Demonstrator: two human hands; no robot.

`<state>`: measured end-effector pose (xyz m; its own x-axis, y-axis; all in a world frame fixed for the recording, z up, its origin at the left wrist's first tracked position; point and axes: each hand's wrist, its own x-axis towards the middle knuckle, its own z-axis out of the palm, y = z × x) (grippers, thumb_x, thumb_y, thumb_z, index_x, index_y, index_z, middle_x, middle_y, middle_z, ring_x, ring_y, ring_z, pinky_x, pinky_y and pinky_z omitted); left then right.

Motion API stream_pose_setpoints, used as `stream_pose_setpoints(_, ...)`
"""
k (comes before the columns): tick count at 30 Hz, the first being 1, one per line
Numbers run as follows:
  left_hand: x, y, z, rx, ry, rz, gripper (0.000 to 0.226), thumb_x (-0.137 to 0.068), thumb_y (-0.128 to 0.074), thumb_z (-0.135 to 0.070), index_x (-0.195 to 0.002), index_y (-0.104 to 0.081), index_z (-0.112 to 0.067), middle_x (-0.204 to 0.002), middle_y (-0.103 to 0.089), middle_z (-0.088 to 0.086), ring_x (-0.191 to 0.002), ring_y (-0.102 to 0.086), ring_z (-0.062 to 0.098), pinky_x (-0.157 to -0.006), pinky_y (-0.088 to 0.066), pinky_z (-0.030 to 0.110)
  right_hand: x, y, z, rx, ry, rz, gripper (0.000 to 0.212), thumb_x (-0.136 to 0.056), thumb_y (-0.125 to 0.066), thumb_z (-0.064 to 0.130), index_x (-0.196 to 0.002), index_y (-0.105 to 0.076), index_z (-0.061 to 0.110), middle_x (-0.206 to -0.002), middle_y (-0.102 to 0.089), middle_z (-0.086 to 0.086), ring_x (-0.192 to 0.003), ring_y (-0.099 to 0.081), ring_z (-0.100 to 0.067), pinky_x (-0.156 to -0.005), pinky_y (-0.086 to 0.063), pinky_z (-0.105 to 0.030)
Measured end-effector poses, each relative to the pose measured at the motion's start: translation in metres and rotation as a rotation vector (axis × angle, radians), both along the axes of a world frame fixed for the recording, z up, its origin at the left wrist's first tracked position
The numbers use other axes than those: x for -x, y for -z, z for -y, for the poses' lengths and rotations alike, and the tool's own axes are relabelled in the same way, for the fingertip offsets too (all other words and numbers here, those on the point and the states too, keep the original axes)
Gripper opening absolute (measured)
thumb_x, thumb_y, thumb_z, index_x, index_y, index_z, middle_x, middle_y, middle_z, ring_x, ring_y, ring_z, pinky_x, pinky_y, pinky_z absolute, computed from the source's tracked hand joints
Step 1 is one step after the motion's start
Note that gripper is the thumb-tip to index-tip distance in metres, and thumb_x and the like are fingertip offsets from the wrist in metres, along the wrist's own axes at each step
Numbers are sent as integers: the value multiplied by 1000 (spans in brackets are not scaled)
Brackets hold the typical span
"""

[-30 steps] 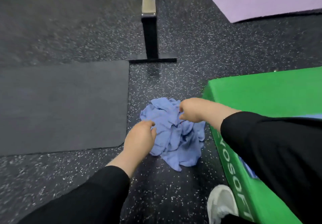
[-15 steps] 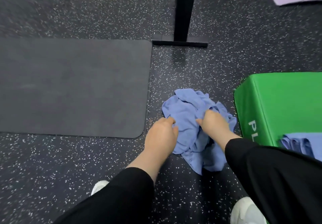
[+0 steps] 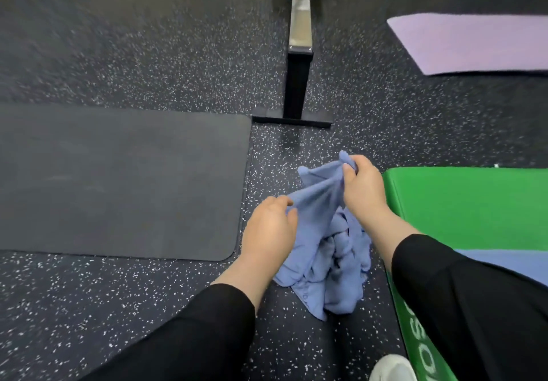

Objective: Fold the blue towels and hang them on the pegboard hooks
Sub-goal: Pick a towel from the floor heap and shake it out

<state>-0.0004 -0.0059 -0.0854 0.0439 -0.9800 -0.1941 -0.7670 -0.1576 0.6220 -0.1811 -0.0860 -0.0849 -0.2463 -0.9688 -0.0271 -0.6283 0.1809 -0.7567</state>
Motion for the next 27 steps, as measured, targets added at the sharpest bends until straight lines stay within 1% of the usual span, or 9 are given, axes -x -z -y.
stream_pose_setpoints(4, 2, -71, -4, 118, -32, -80, 30, -104, -48, -31, -129, -61, -20, -126, -62, 0, -112, -58, 21, -96, -46, 37, -1, -78, -13, 129, -5, 47, 21, -103, -47, 19, -94, -61, 5, -90, -63, -7, -84, -55, -28, -69, -38, -35)
stream_pose_setpoints(7, 1, -124, -19, 215, -6, -132, 31, -103, -51, -33, -132, -58, -25, -124, -63, -4, -111, -59, 17, -98, -48, 38, -6, -142, -39, 228, -84, 73, 27, -103, -49, 21, -77, -53, 15, -68, -49, 7, -66, -45, -15, -60, -35, -23)
stream_pose_setpoints(11, -4, -188, -47, 370, 32, -215, 40, -100, -56, -34, -140, -52, -33, -120, -65, -10, -109, -60, 9, -99, -49, 36, -10, -214, -89, 263, -256, 12, 38, -103, -51, 29, -74, -50, 4, -66, -46, -2, -64, -37, -15, -62, -34, -39)
stream_pose_setpoints(15, -12, -213, -74, 395, 106, -301, 49, -99, -61, -34, -145, -45, -43, -124, -62, -15, -112, -59, 1, -102, -48, 30, -12, -228, -130, 247, -312, 13, 19, -99, -60, 30, -88, -68, 16, -77, -66, 3, -69, -54, -12, -66, -42, -22)
stream_pose_setpoints(17, -14, -213, -82, 347, 143, -348, 53, -98, -62, -34, -147, -42, -45, -126, -60, -18, -112, -59, -2, -103, -48, 28, -15, -224, -139, 223, -349, -7, 26, -99, -59, 33, -85, -69, 14, -70, -64, 4, -65, -53, -15, -68, -43, -32)
stream_pose_setpoints(19, -13, -212, -84, 329, 215, -303, 53, -97, -64, -32, -146, -45, -43, -130, -59, -19, -114, -58, -3, -103, -47, 27, -17, -220, -142, 200, -384, -14, 36, -102, -54, 34, -76, -62, 9, -58, -48, 7, -57, -40, -10, -61, -36, -35)
stream_pose_setpoints(22, -10, -212, -84, 340, 279, -291, 36, -95, -66, -22, -128, -64, -37, -115, -68, -22, -105, -61, -6, -97, -47, 20, -18, -219, -144, 185, -413, -9, 46, -104, -50, 32, -67, -46, 7, -54, -30, 10, -53, -28, -7, -53, -25, -30)
stream_pose_setpoints(25, -13, -210, -78, 328, 204, -335, 11, -94, -68, -20, -102, -73, -27, -92, -74, -16, -88, -67, 1, -83, -51, 21, -21, -217, -140, 152, -454, -4, 48, -105, -49, 33, -68, -45, 2, -61, -31, 7, -57, -28, -7, -56, -26, -34)
stream_pose_setpoints(27, -17, -210, -72, 336, 167, -347, 6, -94, -68, -23, -92, -73, -22, -83, -73, -12, -78, -65, 2, -76, -49, 22, -25, -215, -135, 133, -477, 25, 47, -105, -49, 34, -70, -46, 2, -63, -33, 5, -60, -30, -8, -58, -28, -37)
